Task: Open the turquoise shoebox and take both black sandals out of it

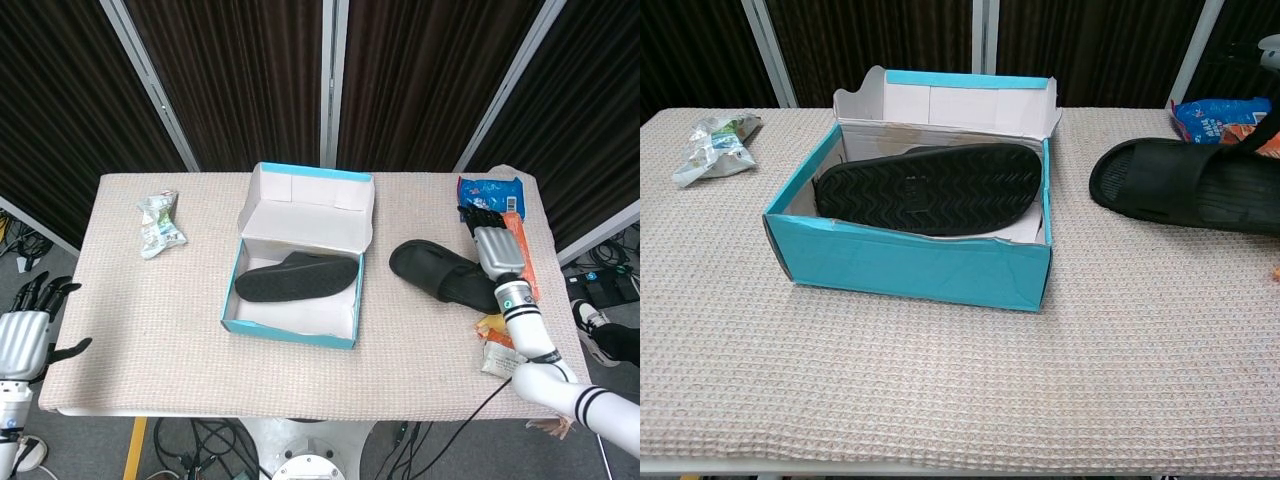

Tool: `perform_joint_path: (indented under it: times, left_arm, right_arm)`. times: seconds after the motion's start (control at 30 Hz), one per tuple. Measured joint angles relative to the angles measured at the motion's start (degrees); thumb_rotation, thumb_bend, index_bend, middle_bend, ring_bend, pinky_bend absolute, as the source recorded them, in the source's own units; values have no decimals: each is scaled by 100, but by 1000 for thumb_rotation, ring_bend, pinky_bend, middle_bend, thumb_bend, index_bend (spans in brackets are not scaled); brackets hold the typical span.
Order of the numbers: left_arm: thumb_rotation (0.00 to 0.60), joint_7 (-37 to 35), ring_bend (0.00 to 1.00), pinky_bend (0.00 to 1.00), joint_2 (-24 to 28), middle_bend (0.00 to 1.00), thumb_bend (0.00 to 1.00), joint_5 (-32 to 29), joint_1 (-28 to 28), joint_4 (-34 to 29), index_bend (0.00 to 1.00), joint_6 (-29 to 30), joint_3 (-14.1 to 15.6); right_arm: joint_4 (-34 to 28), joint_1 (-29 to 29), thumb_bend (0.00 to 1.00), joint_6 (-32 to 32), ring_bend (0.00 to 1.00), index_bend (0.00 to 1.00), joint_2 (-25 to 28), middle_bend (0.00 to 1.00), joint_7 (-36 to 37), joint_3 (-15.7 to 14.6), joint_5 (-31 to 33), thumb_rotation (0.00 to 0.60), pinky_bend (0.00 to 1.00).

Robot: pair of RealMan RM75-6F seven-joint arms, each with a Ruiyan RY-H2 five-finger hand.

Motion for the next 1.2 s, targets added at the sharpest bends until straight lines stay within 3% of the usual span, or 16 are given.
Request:
perform_joint_path:
  times: [0.13, 0.27, 0.43, 0.6, 0.7, 0.93, 1.2]
  left_arm:
    - [600, -77, 46, 116, 107, 156, 42, 104, -259, -11, 224, -175, -89]
    - [600, -137, 46, 116, 187, 156, 41, 188, -543, -50, 224, -358, -201]
    - [600, -501, 50, 176, 321, 158, 40, 250, -1056, -210, 225, -781, -418]
    - [600, -837, 204, 334, 388, 268, 40, 194, -1775, -428, 262, -1411, -757]
    - [600, -1001, 208, 371, 331, 274, 40, 61, -2218, -536, 271, -1924, -925]
    - [600, -564, 223, 404, -165, 274, 40, -738, -3283, -552, 269, -3372, -1110]
    - [600, 529, 242, 414, -967, 281, 41, -2037, -4010, -408, 250, -3934, -1152]
  right_arm:
    - [-771, -2, 0, -193, 0, 0, 678, 0, -499, -110, 483, 600, 0]
    - [-1232, -67, 0, -103, 0, 0, 961, 0, -561, -97, 635, 600, 0]
    - [-1548, -325, 0, 387, 0, 0, 1138, 0, 169, 55, 23, 600, 0]
    - [-1657, -664, 0, 1197, 0, 0, 1232, 0, 941, 208, -772, 600, 0]
    - [-1654, -851, 0, 1505, 0, 0, 1271, 0, 1261, 273, -1031, 600, 0]
    - [-1550, -1019, 0, 1575, 0, 0, 1345, 0, 1476, 259, -1134, 600, 0]
    - [-1411, -1046, 0, 1484, 0, 0, 1305, 0, 1544, 198, -1164, 600, 0]
